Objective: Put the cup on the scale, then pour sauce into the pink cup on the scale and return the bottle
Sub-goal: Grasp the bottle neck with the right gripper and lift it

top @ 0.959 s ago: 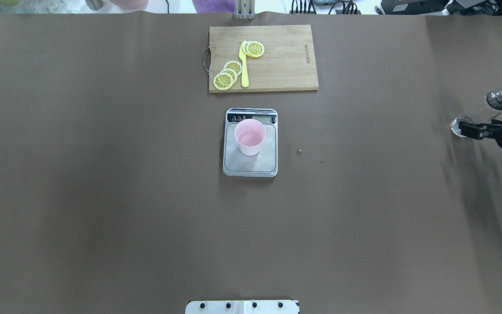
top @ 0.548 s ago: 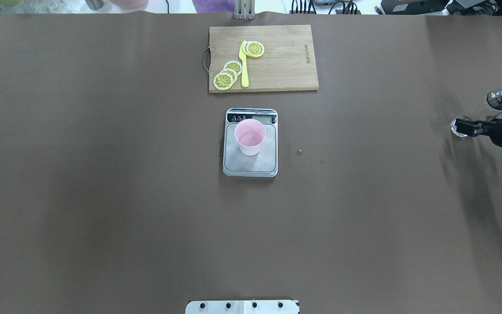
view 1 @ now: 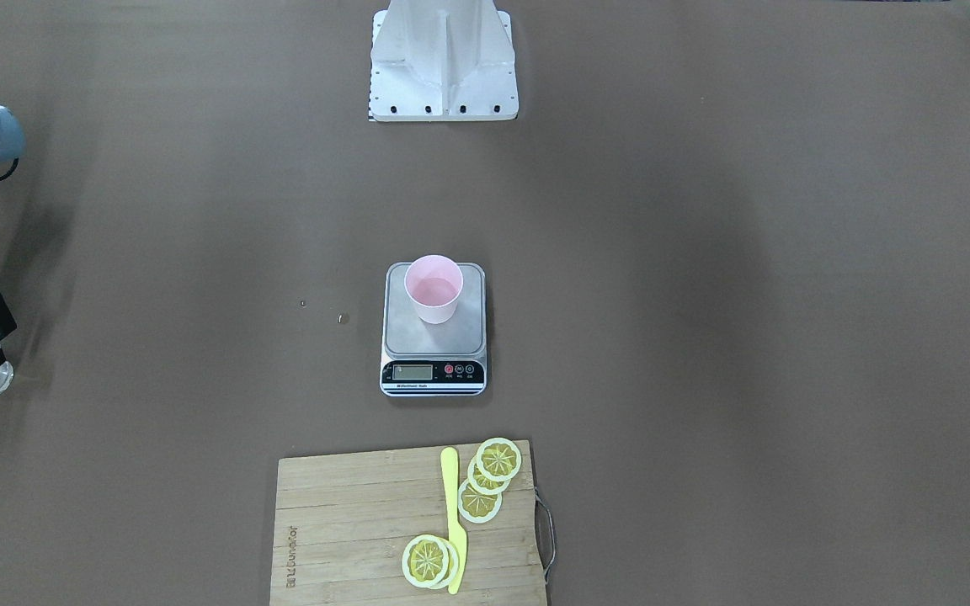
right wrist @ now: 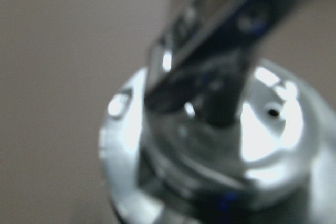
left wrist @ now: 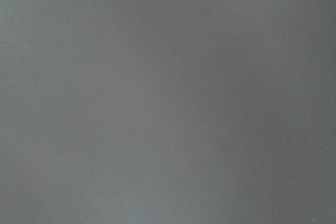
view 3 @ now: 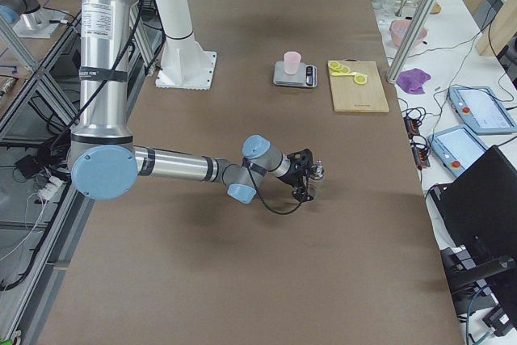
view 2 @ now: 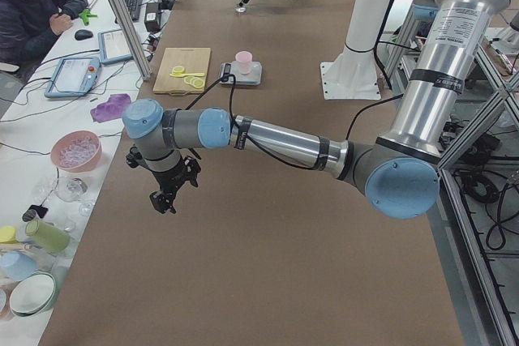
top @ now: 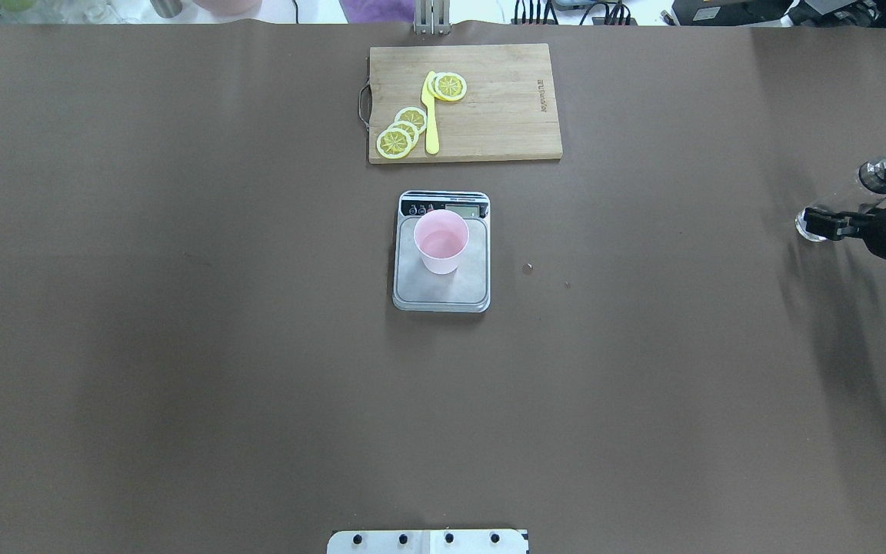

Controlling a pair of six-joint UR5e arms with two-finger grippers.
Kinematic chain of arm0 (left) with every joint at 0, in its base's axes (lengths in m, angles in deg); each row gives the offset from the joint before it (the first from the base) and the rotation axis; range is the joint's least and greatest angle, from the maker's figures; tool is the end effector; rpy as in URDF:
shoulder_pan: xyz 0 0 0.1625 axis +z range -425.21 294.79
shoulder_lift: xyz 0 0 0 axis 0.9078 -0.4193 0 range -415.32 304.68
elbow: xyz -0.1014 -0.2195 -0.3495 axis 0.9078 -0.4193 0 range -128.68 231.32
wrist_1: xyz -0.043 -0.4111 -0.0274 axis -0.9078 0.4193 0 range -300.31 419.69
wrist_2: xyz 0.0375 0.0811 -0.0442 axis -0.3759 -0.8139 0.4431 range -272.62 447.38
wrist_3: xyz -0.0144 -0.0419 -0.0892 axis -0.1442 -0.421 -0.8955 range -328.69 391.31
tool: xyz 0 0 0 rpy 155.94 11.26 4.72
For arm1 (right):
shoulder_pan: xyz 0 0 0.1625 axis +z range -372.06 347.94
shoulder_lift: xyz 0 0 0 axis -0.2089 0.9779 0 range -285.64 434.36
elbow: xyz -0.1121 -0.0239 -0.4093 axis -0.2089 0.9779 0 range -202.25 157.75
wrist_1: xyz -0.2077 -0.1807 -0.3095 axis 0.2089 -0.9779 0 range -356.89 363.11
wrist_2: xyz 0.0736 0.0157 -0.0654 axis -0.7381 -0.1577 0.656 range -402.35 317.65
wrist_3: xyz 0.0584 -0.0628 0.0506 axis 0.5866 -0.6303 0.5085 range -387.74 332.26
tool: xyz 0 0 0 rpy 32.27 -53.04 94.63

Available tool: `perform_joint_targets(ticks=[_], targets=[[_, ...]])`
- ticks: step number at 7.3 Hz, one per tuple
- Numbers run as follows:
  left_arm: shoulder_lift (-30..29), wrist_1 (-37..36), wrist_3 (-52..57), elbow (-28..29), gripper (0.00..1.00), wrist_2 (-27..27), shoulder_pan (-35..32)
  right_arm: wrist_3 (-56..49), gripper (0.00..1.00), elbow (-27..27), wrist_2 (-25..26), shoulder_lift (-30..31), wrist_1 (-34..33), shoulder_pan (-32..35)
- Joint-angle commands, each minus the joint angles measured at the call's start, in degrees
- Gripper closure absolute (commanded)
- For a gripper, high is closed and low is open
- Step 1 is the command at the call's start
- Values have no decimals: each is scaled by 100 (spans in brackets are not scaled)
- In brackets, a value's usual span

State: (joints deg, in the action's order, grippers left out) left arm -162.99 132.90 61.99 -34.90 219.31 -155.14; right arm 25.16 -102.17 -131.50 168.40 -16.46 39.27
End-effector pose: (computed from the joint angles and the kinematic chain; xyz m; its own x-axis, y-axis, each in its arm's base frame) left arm -0.0661 -0.6056 0.5524 0.6392 0.4813 -0.5998 -0.3808 0.8757 0.2969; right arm -0.2000 -0.4656 0.6544 0.7519 -0.0257 0.6587 -0.4199 0.7517 0.5086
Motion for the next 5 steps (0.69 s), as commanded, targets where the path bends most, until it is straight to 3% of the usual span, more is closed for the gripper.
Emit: perform_joint_targets(ticks=[1, 5], targets=[[0, 70, -1, 26, 2, 0, 2, -7, 0, 3, 28, -9, 5, 0], [8, 114, -1, 53, 2, 0, 2, -8, 3, 21, 64, -62, -21, 0]])
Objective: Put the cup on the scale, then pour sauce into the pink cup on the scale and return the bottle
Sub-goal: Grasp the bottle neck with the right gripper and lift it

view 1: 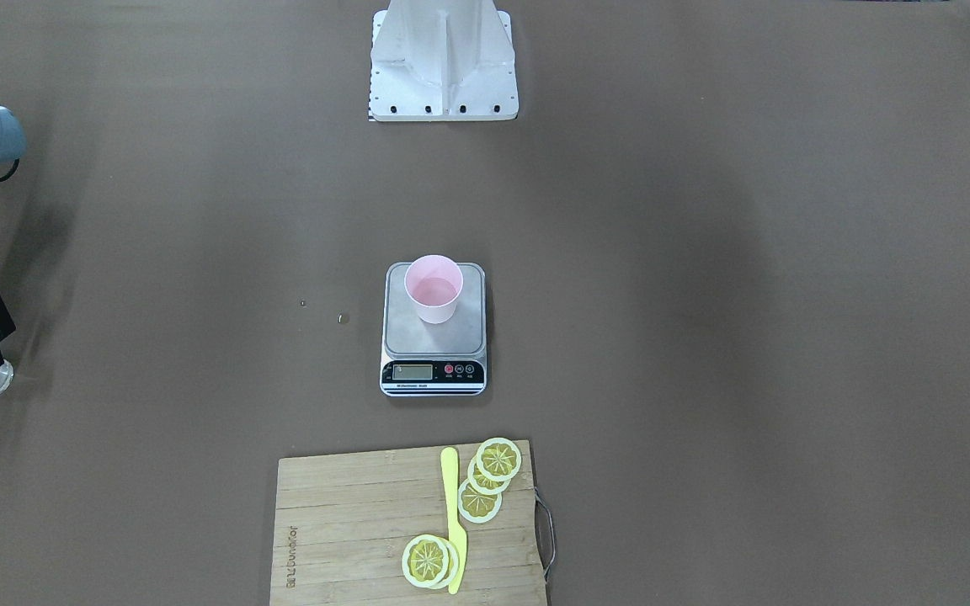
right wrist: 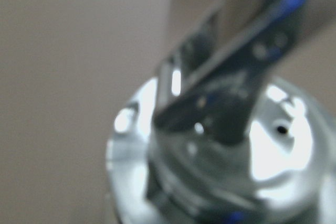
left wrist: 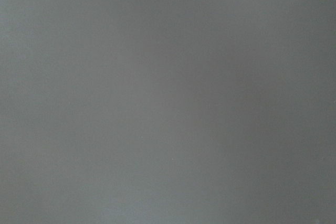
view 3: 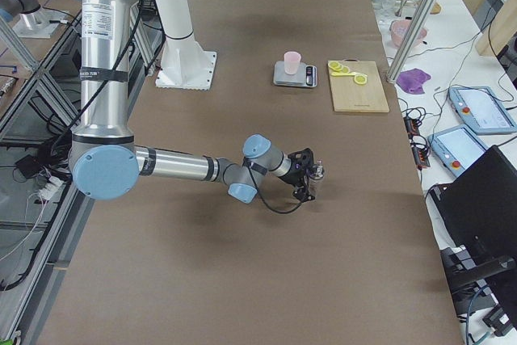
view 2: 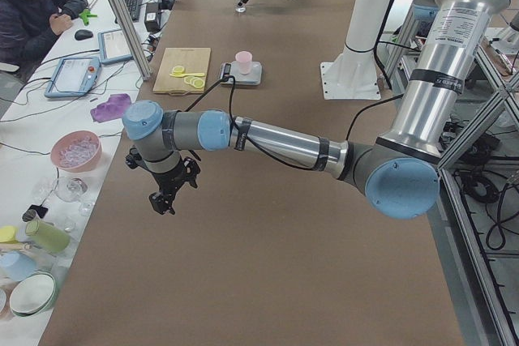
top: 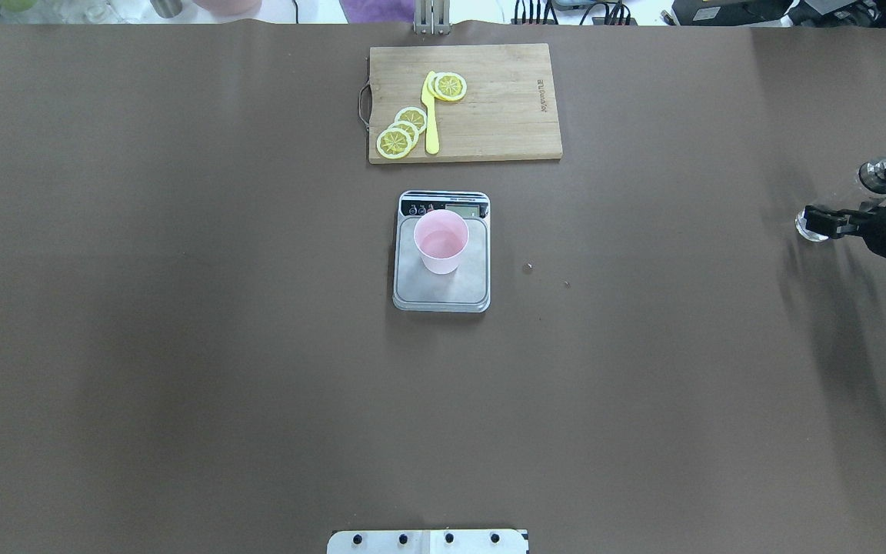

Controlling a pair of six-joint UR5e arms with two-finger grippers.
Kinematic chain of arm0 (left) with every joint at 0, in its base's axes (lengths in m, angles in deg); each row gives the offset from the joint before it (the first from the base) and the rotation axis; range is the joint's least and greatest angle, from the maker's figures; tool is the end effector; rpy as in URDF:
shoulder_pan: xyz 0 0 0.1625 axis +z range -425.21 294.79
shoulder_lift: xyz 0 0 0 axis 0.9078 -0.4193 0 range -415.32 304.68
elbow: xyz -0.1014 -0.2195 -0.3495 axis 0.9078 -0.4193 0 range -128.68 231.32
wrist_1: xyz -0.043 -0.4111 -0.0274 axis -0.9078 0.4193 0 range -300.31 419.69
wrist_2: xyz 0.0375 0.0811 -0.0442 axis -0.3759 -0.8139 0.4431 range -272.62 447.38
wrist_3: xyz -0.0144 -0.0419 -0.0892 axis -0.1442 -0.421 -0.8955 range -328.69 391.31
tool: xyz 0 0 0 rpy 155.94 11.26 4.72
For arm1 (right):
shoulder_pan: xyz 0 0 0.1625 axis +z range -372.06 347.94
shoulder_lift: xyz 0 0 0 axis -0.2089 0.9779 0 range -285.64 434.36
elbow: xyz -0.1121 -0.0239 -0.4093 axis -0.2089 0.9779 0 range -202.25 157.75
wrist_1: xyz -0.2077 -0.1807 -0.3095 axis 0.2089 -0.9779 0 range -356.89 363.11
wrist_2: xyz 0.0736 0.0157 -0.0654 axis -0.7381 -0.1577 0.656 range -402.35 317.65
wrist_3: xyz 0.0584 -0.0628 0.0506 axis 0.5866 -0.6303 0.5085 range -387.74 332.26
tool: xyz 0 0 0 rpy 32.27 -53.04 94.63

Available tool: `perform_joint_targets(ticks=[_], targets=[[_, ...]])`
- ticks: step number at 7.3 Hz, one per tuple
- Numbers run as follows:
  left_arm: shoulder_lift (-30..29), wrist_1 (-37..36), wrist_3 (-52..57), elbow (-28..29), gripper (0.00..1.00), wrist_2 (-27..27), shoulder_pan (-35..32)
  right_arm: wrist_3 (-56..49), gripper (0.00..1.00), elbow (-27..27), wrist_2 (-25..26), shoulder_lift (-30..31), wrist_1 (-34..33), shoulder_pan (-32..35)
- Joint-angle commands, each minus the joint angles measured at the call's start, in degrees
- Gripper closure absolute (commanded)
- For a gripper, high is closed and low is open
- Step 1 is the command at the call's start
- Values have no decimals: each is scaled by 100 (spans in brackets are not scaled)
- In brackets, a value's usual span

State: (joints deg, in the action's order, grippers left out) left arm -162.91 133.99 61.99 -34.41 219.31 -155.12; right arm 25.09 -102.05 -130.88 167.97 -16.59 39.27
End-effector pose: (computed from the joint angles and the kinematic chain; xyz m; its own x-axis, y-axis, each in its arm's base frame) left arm -0.0659 -0.6067 0.5555 0.6390 0.4869 -0.5955 -0.3811 0.8729 0.3048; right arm -0.2014 -0.4691 0.6521 0.7545 -0.0239 0.6559 -0.4243 0.7447 0.5152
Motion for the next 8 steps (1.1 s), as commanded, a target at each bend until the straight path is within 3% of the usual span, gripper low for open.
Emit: perform_joint_targets(ticks=[1, 2, 4, 6, 8], targets=[[1, 6, 0, 3, 2, 0, 0, -1, 5, 9, 19, -18, -7, 0], [1, 6, 0, -6, 2, 0, 0, -1, 17, 0, 46, -10, 1, 0], [1, 6, 0, -6, 2, 0, 0, -1, 54, 0, 46, -10, 10, 0], [1, 14, 0, -15, 2, 0, 0, -45, 100, 0, 46, -1, 54, 0], [1, 15, 0, -15, 2, 0, 0, -71, 100, -79, 11, 17, 54, 18]])
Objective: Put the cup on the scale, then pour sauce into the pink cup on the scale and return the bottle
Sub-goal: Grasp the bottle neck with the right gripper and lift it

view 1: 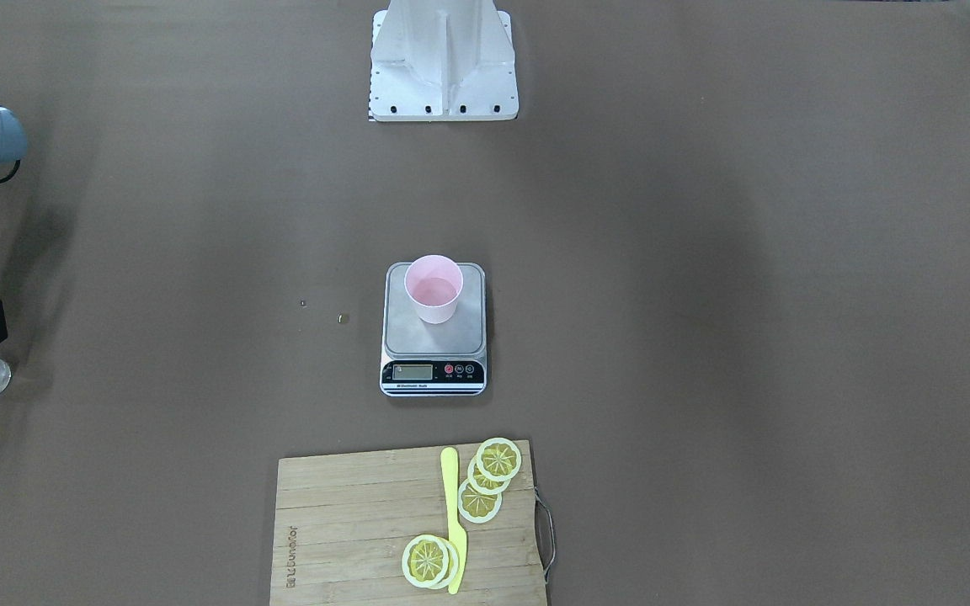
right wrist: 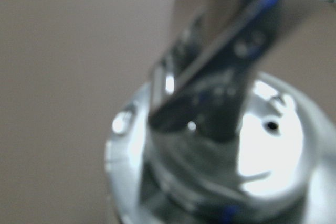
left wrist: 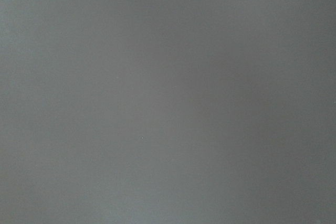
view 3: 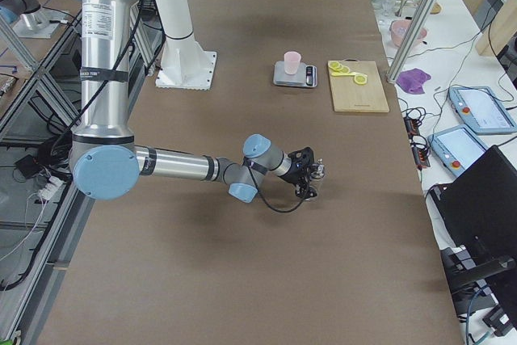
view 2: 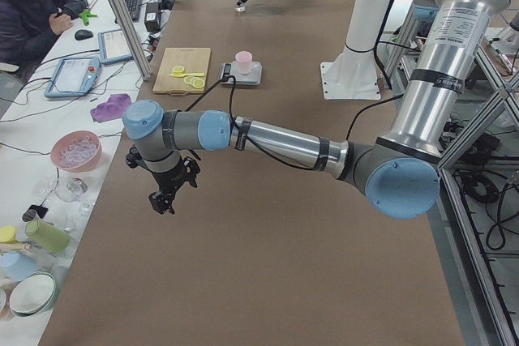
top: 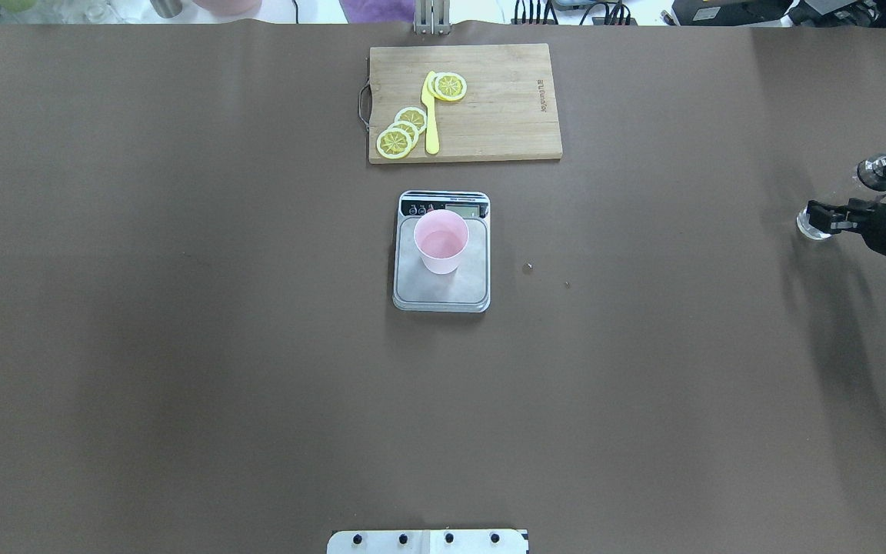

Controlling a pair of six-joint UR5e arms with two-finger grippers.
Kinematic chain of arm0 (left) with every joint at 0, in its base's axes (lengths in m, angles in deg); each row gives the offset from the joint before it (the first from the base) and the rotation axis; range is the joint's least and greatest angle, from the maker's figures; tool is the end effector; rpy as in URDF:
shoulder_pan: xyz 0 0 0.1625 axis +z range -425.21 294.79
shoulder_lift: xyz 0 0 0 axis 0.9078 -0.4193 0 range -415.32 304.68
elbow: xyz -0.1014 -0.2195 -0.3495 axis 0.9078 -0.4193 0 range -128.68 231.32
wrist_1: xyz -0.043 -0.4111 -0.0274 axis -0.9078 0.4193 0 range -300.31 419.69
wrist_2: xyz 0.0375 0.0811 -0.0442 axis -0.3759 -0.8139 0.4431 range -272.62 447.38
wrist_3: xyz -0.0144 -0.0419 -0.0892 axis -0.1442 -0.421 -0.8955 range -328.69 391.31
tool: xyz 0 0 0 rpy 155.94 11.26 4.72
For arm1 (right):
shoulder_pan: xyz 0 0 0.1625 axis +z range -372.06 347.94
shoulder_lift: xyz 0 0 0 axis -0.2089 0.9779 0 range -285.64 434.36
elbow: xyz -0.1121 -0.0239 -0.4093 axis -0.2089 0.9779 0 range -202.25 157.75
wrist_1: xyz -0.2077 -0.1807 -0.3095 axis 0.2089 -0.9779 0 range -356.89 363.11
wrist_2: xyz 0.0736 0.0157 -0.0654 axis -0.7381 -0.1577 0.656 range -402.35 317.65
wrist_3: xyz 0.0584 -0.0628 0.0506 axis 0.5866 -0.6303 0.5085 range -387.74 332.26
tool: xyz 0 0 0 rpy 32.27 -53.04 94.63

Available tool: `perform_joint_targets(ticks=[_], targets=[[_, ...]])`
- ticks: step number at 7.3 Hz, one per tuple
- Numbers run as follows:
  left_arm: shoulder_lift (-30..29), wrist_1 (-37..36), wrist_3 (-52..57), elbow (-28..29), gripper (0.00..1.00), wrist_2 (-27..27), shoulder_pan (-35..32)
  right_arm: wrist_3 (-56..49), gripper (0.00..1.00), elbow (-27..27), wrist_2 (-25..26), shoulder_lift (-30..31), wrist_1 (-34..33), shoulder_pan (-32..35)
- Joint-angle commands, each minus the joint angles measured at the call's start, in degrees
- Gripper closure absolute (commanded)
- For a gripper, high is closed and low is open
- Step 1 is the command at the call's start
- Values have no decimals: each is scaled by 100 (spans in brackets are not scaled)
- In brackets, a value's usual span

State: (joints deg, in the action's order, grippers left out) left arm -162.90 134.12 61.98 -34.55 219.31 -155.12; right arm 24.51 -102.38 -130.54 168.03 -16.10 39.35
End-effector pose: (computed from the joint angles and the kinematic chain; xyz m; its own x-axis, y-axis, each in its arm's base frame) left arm -0.0659 -0.6068 0.5542 0.6391 0.4895 -0.5933 -0.3810 0.8716 0.3087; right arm -0.2001 -0.4694 0.6485 0.7552 -0.0347 0.6546 -0.4244 0.7352 0.5285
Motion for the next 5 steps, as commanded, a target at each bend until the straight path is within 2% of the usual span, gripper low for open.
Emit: perform_joint_targets(ticks=[1, 4, 5], targets=[[0, 1, 0, -9, 2, 0, 0, -22, 100, -90, -50, -7, 5, 10], [0, 10, 0, -9, 2, 0, 0, -31, 100, -292, -216, 19, -48, 53], [0, 10, 0, -18, 2, 0, 0, -22, 100, -292, -121, 54, -22, 71]])
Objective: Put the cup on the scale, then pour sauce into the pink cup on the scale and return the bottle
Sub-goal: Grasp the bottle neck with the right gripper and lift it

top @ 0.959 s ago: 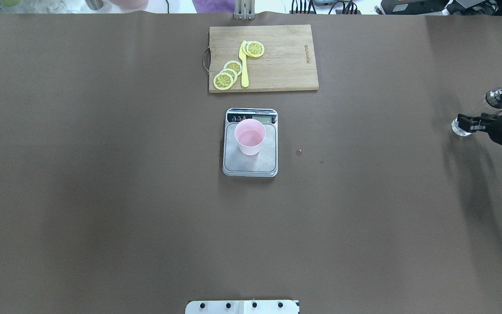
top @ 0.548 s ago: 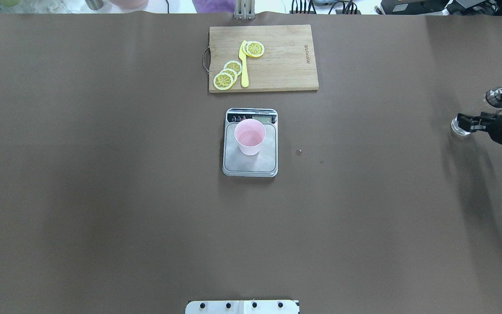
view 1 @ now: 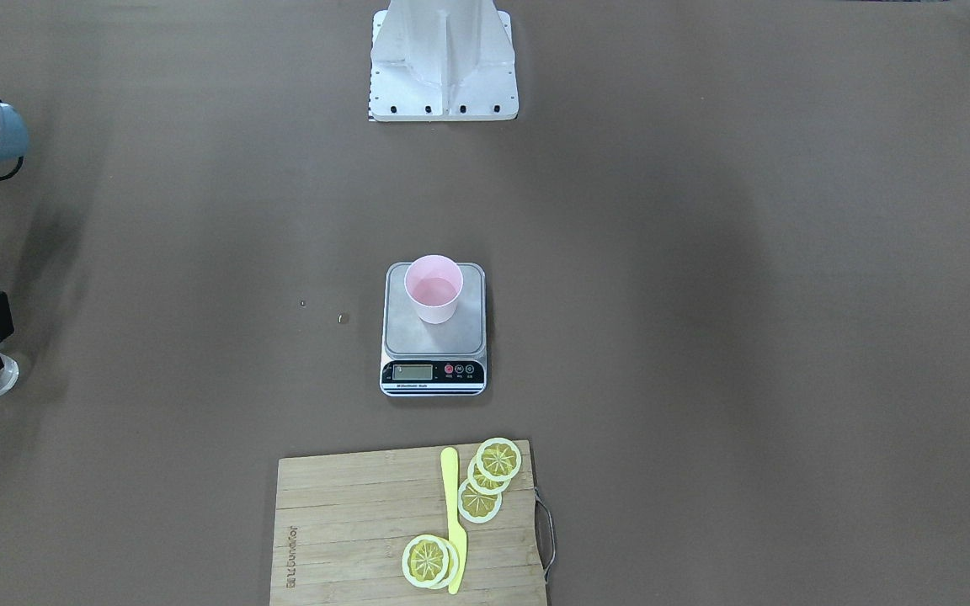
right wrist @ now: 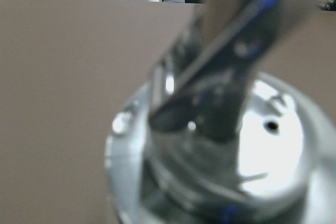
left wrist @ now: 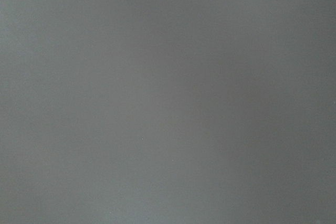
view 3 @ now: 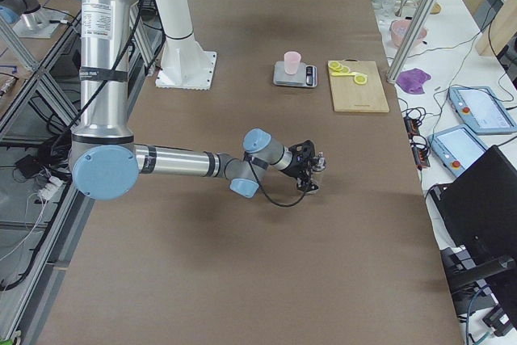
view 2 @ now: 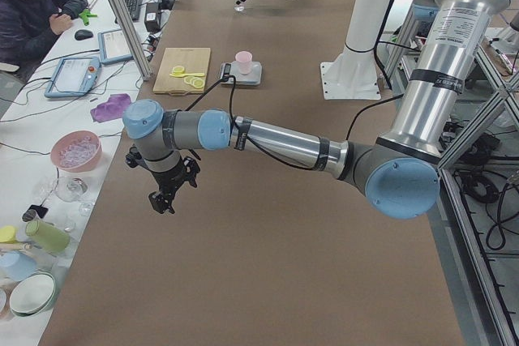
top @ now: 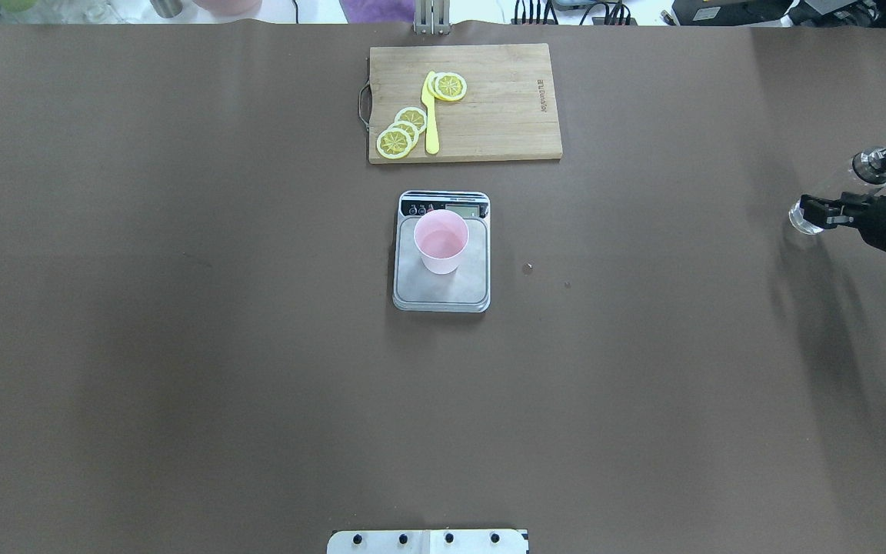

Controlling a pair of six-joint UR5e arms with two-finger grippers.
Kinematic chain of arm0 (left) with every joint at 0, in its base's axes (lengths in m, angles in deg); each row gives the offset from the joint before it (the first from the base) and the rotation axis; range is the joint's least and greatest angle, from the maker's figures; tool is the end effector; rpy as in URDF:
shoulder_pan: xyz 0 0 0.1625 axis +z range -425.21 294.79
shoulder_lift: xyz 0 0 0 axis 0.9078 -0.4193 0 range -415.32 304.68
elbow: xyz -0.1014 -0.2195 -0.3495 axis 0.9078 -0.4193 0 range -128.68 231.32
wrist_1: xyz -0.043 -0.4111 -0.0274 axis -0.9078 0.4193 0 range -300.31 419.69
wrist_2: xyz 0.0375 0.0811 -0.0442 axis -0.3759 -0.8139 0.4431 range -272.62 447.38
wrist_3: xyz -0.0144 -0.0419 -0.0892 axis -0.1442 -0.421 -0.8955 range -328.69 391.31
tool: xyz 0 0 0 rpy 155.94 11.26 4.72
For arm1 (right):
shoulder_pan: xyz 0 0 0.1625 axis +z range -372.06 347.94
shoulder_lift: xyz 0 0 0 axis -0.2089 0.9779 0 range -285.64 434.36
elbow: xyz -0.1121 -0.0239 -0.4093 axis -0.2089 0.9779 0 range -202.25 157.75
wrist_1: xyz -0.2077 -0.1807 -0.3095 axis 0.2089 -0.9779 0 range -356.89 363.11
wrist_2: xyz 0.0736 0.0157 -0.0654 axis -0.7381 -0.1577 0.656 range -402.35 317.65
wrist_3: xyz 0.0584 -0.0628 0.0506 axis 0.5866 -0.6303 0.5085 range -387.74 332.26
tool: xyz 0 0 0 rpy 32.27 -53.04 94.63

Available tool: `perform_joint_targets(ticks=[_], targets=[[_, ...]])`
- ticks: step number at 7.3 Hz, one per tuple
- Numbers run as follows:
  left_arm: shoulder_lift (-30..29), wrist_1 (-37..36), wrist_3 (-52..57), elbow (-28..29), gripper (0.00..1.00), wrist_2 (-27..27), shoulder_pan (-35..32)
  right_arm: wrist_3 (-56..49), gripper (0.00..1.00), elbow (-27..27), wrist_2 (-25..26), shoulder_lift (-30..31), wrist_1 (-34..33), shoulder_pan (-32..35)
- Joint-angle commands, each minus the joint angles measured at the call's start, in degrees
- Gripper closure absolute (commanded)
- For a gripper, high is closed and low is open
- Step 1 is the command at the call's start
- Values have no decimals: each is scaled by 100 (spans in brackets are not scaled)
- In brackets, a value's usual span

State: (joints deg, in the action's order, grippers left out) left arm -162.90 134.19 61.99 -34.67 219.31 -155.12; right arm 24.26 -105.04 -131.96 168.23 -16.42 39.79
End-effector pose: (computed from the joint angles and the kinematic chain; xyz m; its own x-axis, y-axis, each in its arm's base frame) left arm -0.0659 -0.6068 0.5531 0.6390 0.4916 -0.5916 -0.3811 0.8704 0.3117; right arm -0.1990 -0.4701 0.6268 0.7342 -0.0620 0.6761 -0.4290 0.7295 0.5327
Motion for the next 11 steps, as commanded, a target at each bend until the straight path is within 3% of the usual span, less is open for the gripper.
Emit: perform_joint_targets(ticks=[1, 5, 7, 8, 10, 11], targets=[[0, 3, 0, -15, 2, 0, 0, -40, 100, -26, 91, 44, 11, 27], [9, 3, 0, -50, 2, 0, 0, -1382, 100, -288, 153, 35, -15, 141], [0, -6, 0, -41, 2, -9, 0, -1351, 100, -561, 162, 9, -155, 132], [0, 3, -270, -41, 2, -9, 9, -1350, 100, -893, 145, -35, -765, 123], [9, 161, -703, -42, 2, -9, 9, -1333, 100, -2339, 136, -70, -2809, 54], [35, 161, -703, -41, 2, -9, 9, -1307, 100, -2712, 153, -79, -3245, -86]])
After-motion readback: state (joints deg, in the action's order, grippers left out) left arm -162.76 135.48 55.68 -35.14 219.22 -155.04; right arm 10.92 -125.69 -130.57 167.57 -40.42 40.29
